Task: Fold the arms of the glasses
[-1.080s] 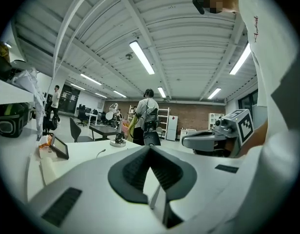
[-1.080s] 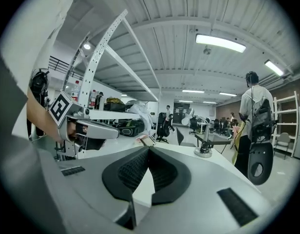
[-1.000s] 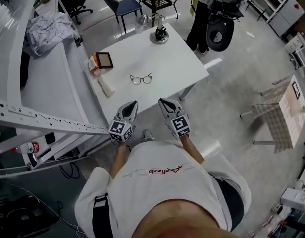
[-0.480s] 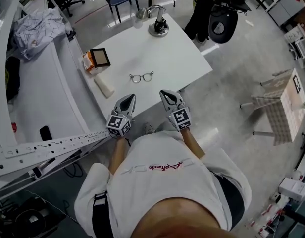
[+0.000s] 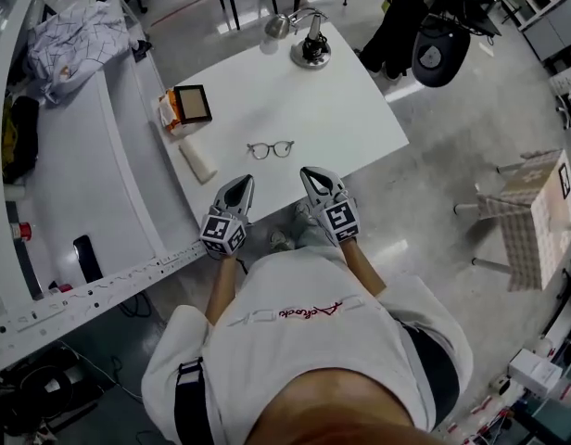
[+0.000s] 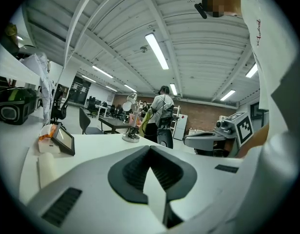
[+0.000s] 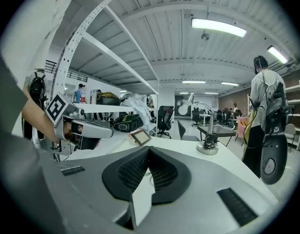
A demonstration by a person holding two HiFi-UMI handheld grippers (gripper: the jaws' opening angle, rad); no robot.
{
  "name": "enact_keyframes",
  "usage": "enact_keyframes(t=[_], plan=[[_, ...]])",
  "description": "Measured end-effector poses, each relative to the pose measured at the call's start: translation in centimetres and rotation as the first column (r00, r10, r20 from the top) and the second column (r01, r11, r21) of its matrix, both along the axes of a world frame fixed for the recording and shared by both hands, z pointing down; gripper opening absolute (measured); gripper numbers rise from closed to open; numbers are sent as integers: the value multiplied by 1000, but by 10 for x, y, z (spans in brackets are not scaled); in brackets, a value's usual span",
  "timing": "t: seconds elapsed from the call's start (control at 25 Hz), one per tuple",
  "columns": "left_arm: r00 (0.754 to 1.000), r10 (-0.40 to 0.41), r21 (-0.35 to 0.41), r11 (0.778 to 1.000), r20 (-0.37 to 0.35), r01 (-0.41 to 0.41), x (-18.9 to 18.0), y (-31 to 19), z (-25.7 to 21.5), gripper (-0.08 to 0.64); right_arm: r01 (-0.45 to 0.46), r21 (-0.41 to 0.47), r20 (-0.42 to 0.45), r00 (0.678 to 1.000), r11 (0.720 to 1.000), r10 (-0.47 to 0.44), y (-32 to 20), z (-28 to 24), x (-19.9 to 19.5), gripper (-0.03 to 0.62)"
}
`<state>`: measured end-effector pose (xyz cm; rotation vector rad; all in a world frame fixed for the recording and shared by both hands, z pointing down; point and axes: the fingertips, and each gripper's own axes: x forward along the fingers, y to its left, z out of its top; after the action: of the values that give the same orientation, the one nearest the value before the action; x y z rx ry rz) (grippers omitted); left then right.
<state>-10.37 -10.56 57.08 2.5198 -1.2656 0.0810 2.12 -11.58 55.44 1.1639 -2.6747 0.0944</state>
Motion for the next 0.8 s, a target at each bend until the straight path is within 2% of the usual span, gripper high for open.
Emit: enact_keyframes(t=[0.52,0.8], plan=[[992,-120,33,992,34,119,1,-56,-19,11,105,27,25,994,994,-105,-68,-6,9,35],[986,-149,22,989,73,147,-10,-65,-15,11,100,16,39,994,995,-101,-81,-4,15,35]])
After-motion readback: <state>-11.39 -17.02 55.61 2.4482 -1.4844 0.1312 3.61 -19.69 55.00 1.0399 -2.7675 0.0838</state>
